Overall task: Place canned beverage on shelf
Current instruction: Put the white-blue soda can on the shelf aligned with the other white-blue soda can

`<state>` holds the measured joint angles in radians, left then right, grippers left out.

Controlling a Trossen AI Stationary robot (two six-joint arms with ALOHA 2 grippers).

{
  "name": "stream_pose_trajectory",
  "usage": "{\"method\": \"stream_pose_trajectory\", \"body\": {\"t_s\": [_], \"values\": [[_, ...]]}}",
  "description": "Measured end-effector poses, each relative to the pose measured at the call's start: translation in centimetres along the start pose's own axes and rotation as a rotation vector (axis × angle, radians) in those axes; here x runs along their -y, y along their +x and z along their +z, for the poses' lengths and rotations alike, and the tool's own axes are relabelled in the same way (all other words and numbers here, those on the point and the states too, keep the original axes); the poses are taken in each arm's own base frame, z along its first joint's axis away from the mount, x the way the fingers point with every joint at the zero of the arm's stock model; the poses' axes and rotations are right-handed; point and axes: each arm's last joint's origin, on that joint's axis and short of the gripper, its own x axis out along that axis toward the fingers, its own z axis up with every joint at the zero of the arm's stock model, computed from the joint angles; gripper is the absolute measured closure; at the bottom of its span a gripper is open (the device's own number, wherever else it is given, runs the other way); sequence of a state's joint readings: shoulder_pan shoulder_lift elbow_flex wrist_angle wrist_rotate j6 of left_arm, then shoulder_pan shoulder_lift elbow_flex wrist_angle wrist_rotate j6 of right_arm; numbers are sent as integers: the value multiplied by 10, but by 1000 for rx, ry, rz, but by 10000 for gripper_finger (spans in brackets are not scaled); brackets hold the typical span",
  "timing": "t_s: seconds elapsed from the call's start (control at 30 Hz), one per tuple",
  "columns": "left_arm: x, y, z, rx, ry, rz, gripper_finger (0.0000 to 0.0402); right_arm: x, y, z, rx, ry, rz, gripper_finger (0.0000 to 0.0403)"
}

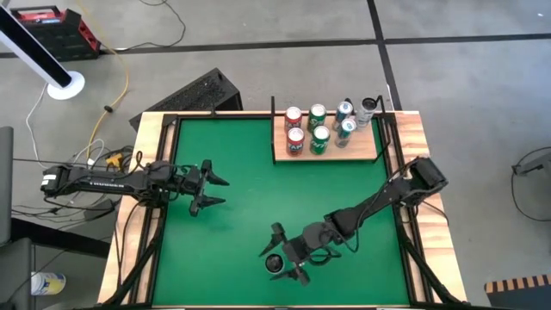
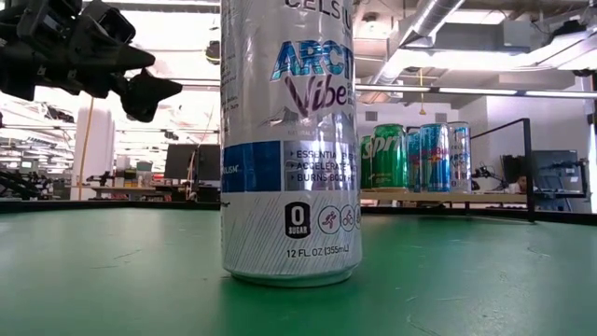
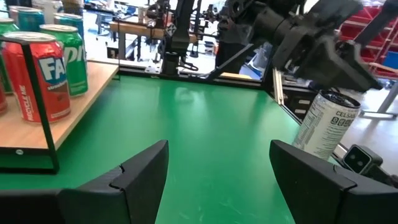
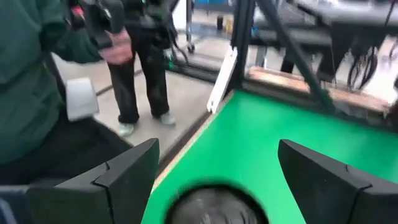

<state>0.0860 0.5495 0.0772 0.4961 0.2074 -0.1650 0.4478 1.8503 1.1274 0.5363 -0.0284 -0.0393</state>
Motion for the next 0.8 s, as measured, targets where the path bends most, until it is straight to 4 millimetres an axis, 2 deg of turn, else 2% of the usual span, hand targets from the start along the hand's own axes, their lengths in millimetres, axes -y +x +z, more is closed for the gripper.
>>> {"method": "stream_pose_trajectory", "body": {"t_s": [0.4, 0.8], "values": [[0, 0, -4, -47, -4, -11, 139, 0, 3, -17, -111, 80, -9, 49], [0, 0, -4, -44, 1, -9, 139, -1, 2, -25, -190, 155, -33, 49]]}}
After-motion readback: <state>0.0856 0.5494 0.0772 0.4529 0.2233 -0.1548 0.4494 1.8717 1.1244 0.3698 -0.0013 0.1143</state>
